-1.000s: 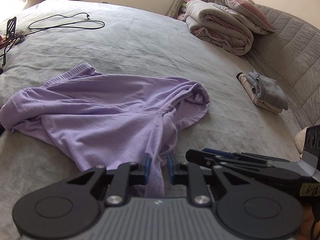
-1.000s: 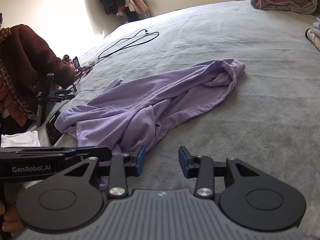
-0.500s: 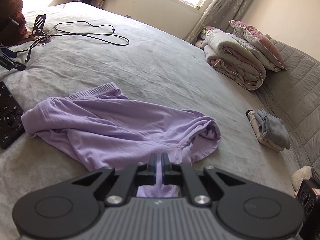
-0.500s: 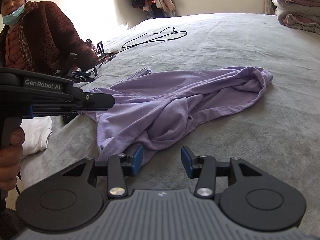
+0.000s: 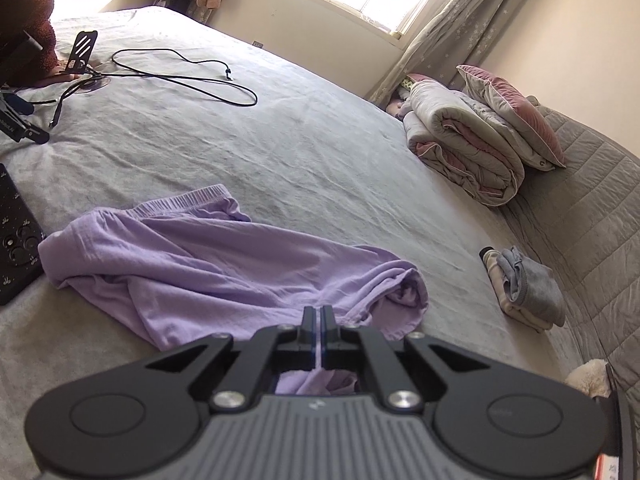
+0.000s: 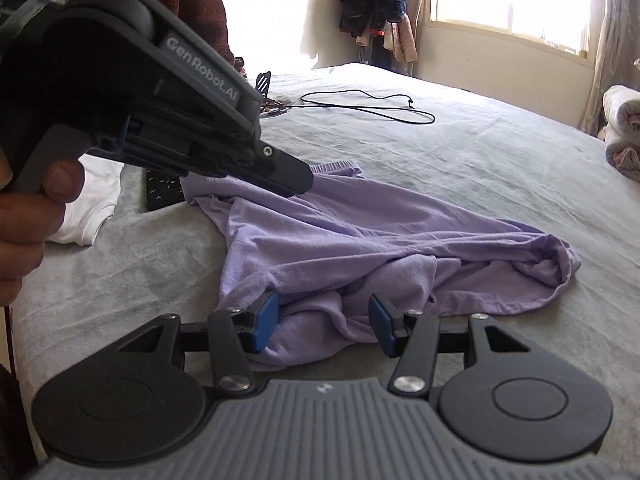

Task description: Fold clothes

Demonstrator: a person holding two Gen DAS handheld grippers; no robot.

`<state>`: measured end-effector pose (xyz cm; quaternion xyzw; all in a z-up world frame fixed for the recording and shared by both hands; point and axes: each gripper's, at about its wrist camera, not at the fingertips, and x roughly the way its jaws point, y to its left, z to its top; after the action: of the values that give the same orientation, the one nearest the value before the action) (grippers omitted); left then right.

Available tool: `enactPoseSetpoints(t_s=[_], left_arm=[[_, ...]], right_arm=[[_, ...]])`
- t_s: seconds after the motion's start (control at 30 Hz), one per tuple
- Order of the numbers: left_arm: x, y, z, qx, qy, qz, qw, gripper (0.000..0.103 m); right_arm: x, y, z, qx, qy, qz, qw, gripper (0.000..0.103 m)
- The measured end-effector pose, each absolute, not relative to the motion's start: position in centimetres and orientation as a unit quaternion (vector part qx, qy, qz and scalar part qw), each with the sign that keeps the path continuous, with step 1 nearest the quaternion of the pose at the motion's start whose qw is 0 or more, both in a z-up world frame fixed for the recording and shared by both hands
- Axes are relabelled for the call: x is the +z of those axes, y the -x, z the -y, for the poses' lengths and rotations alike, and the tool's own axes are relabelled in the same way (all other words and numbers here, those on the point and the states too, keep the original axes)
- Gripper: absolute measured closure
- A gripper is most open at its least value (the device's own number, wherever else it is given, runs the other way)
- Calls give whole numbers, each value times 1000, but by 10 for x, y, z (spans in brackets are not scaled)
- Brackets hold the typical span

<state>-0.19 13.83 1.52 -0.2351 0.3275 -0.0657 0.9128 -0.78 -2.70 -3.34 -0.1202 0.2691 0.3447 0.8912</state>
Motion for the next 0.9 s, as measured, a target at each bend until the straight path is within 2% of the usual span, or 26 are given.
enactPoseSetpoints(t_s=[0.07, 0.13, 0.2, 0.23, 0.27, 0.3, 0.63, 0.73, 0.8, 0.9], left_arm=[[18, 1, -139, -71, 244, -322, 912, 102], [19, 1, -140, -75, 250, -317, 912, 102], [20, 0, -140, -78, 255, -314, 911, 102], [20, 0, -140, -79, 257, -313, 911, 102], [20, 0, -141, -79, 258, -313, 911, 102], [20, -1, -141, -80, 260, -312, 910, 102], [21, 7, -164, -59, 289, -295, 909, 100], [21, 9, -171, -53, 297, -290, 908, 88], [21, 11, -177, -45, 303, -287, 908, 73], [18, 13, -191, -20, 309, -288, 906, 71]], right_arm=[[-35, 7, 20, 343, 132, -265, 891, 50], [-36, 7, 13, 344, 142, -262, 890, 62], [-37, 8, 6, 342, 148, -261, 890, 79], [-37, 8, 4, 341, 149, -262, 891, 83], [-36, 8, 2, 339, 147, -263, 891, 92], [-35, 8, 1, 337, 145, -265, 892, 97], [0, 15, 25, 325, 56, -295, 897, 98], [12, 15, 38, 320, 19, -305, 897, 98], [18, 17, 49, 318, -1, -307, 897, 98], [23, 23, 66, 309, -15, -311, 899, 98]])
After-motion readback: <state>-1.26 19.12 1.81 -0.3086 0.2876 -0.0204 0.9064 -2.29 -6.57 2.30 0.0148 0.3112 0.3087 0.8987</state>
